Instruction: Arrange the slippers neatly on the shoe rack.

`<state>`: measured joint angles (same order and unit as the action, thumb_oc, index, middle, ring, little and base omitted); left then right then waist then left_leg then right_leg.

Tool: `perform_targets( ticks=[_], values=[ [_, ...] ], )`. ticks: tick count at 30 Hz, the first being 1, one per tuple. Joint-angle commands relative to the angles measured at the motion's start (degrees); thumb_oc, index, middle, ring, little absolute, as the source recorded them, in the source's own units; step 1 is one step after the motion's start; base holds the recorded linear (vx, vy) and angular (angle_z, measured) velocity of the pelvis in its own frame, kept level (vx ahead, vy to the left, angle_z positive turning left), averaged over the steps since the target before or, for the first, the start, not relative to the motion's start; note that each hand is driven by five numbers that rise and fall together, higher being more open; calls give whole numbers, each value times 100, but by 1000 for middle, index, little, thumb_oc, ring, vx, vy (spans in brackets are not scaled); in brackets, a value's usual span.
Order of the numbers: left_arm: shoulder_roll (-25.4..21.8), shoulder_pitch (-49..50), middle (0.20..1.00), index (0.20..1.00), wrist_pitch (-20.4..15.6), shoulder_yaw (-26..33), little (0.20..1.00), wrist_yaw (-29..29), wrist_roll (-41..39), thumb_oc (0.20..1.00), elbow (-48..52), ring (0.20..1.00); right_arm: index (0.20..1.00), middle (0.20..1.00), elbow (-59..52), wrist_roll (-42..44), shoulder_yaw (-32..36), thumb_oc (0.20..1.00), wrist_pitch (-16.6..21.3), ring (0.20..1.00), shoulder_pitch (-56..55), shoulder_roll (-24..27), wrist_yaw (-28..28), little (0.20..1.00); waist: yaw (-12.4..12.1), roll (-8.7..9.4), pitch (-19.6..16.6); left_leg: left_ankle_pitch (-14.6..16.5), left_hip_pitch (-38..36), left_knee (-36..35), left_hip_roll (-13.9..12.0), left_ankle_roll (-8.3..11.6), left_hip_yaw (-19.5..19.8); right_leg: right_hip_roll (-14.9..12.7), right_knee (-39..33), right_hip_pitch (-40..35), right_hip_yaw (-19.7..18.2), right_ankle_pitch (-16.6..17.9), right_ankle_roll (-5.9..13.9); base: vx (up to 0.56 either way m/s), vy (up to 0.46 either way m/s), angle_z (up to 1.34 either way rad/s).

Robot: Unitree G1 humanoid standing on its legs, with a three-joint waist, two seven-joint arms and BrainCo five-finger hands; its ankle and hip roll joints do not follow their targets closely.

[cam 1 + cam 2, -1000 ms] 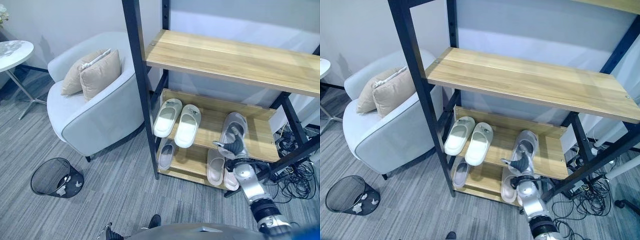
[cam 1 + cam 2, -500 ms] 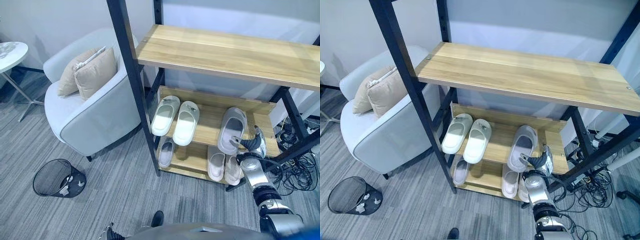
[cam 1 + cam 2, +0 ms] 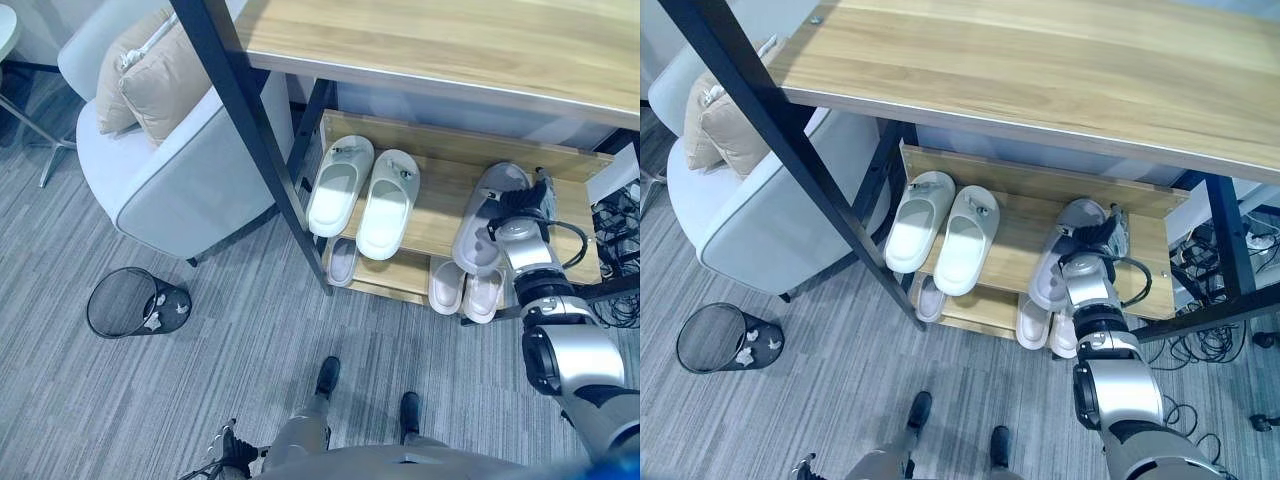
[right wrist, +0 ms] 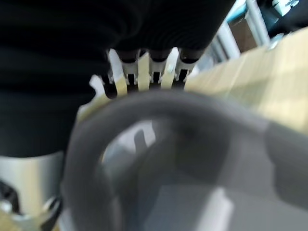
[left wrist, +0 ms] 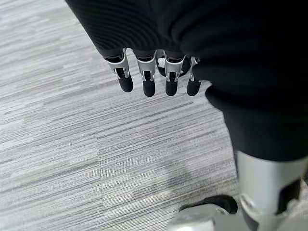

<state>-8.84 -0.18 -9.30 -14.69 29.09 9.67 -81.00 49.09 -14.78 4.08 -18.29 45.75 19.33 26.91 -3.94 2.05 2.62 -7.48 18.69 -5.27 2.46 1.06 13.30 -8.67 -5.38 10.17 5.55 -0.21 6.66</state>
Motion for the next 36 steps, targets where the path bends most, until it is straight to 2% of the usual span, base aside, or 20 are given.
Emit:
perform_targets(
  ticks=[1, 5, 10, 20, 21, 22, 30, 34, 36],
  values=[
    [977, -221, 1000, 1000, -208, -74, 1000, -30, -103, 1000, -354, 1000, 1000, 1000, 88, 55, 147, 1000, -166, 1000, -71, 348, 2, 1000, -47, 18, 97, -71, -154, 27, -143, -70, -43, -349, 38, -250, 185, 147, 144, 0, 0, 0],
    [969, -174, 1000, 1000, -269, -67, 1000, -22, -92, 1000, -336, 1000, 1000, 1000, 31, 93, 266, 1000, -144, 1000, -299, 265, -142, 1000, -4, 10, 114, -26, -276, 27, -159, -80, -68, -350, 38, -350, 175, 117, 129, 49, -2, 1],
    [988, -110, 1000, 1000, -277, -75, 1000, -41, -81, 1000, -339, 1000, 1000, 1000, -636, 28, 491, 1000, -152, 1000, -1030, -15, -313, 1000, 59, -5, 36, 64, -443, 27, -201, -80, -146, -332, 38, -450, 123, 90, 121, 42, -12, -1],
    [967, 34, 1000, 1000, -221, -144, 1000, -47, 23, 1000, -392, 1000, 1000, 1000, -887, -333, 379, 1000, -170, 1000, -1858, -366, -525, 1000, 75, 3, -163, 134, -552, 27, -226, -97, -177, -296, 38, -517, 106, 46, 112, 7, -3, 0],
    [963, 44, 1000, 1000, -228, -159, 1000, -38, 44, 1000, -402, 1000, 576, 576, -869, -348, 362, 576, -158, 576, -1881, -376, -501, 576, 68, 6, -166, 133, -545, 27, -223, -98, -177, -292, 38, -515, 102, 45, 112, 0, 0, 0],
    [955, 53, 1000, 1000, -227, -171, 1000, -26, 61, 1000, -413, 1000, 200, 200, -853, -365, 340, 200, -151, 200, -1895, -373, -492, 200, 62, 8, -167, 131, -544, 27, -223, -97, -174, -292, 38, -515, 109, 45, 113, 0, 0, 0],
    [911, 101, 1000, 1000, -234, -209, 1000, 70, 142, 1000, -503, 1000, 200, 200, -1123, -572, 244, 200, -204, 200, -2235, -497, -313, 200, 35, 59, -226, 132, -541, 27, -224, -110, -153, -297, 38, -537, 133, 30, 125, 0, 0, 0],
    [904, 109, 1000, 1000, -230, -236, 1000, 112, 165, 1000, -501, 1000, 200, 200, -1475, -628, 283, 200, -53, 200, -2436, -540, -51, 200, 34, 76, -252, 136, -540, 27, -223, -112, -144, -312, 38, -545, 168, 33, 142, 0, 0, 0],
    [880, 116, 1000, 1000, -225, -223, 1000, 139, 172, 1000, -508, 1000, 200, 200, -1739, -664, 253, 200, 143, 200, -2465, -550, 52, 200, 39, 84, -270, 143, -558, 27, -221, -116, -157, -319, 38, -554, 148, 44, 146, 0, 0, 0]
  ],
)
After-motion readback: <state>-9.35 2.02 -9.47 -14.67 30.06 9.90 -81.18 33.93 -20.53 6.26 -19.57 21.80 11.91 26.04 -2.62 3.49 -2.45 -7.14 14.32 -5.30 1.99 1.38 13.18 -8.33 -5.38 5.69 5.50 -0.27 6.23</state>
